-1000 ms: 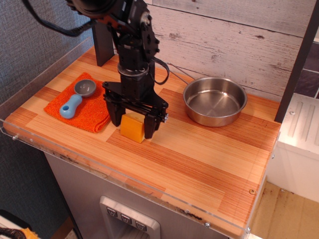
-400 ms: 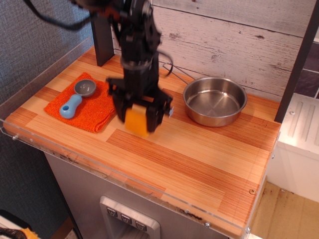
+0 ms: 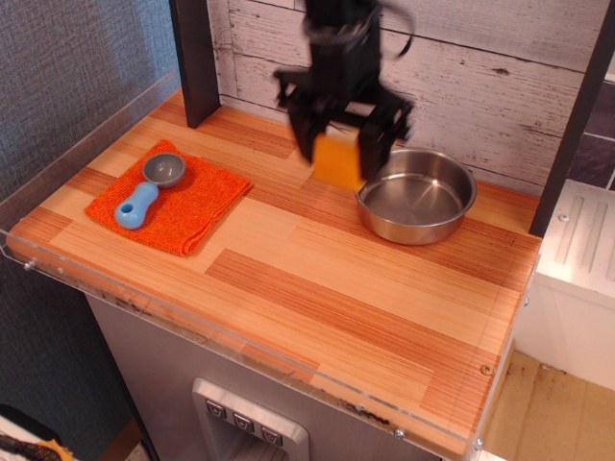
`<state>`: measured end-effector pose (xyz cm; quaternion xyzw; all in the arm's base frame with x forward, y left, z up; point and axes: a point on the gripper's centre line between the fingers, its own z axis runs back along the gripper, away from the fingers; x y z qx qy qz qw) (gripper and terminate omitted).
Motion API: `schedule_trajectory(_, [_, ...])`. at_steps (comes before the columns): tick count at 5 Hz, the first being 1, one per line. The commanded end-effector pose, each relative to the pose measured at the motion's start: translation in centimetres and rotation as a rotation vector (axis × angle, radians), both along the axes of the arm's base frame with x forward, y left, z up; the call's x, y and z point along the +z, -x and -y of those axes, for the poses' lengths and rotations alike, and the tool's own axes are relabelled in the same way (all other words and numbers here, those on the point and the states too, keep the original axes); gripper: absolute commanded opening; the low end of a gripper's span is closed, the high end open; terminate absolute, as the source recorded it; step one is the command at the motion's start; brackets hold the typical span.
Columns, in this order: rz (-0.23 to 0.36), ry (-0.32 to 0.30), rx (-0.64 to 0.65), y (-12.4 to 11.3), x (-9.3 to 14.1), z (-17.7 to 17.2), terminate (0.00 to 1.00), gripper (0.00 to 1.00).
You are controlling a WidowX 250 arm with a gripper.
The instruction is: Place the cheese inside the pot
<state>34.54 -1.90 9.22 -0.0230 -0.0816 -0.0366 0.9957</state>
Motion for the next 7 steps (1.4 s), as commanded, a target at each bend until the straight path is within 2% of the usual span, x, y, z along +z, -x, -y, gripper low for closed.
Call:
schedule_trajectory(1, [0.013, -0.027, -0.022, -3.7, -0.9, 3.1, 0.00, 0.00])
schedule_trajectory(2, [0.004, -0.029, -0.021, -3.8, -1.9, 3.3, 0.00, 0.00])
schedule_trajectory(3, [-0.003, -0.040, -0.021, -3.5, -1.7, 3.6, 0.00, 1.00])
schedule_trajectory(4, [0.017, -0.012, -0.013, -2.8, -0.7, 3.2, 0.00, 1.00])
schedule_trajectory(5, [0.036, -0.013, -0.004, -0.9, 1.0, 2.1, 0.00, 1.00])
schedule_trajectory(6, [0.036, -0.017, 0.018, 2.5, 2.6, 0.1, 0.00, 1.00])
schedule_trajectory(7, [-0.022, -0.037, 0.032, 5.0, 1.9, -1.7, 0.00, 1.00])
